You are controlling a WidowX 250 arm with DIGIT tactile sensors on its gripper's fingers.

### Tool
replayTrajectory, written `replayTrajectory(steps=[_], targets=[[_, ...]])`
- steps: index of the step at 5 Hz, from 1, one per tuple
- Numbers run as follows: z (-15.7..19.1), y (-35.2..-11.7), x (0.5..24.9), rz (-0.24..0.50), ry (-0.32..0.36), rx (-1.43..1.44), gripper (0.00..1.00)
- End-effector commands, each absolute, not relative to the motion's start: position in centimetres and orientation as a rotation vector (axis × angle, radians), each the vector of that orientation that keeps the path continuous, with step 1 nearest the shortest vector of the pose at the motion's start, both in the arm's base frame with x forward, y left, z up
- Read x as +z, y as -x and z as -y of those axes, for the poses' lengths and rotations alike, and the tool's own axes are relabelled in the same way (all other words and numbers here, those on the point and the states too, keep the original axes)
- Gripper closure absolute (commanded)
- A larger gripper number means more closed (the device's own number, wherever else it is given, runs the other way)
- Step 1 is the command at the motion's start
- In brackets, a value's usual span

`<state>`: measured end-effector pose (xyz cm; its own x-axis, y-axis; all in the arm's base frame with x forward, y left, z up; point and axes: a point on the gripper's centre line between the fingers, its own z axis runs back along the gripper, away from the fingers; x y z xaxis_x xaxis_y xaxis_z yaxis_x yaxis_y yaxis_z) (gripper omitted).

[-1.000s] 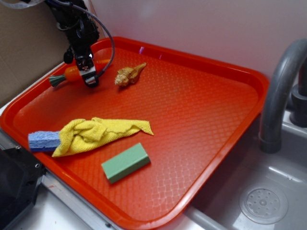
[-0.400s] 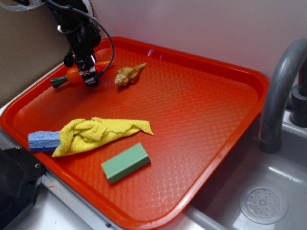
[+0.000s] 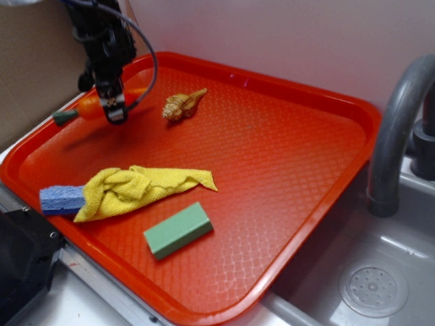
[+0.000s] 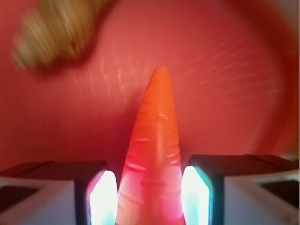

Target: Grab the carrot.

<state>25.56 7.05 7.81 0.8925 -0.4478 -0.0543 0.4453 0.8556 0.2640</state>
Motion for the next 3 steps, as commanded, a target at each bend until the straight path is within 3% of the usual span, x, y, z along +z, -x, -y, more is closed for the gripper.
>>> replayTrajectory(steps=[1,2,3], targets=[[0.1,-25.1,18.9,0.092,-0.314,-0.29,1.0],[2.0,-23.9,21.4,0.139,-0.275,-0.164,1.0],[1.0,-24.6,20.1,0.087,-0.226,-0.174,1.0]])
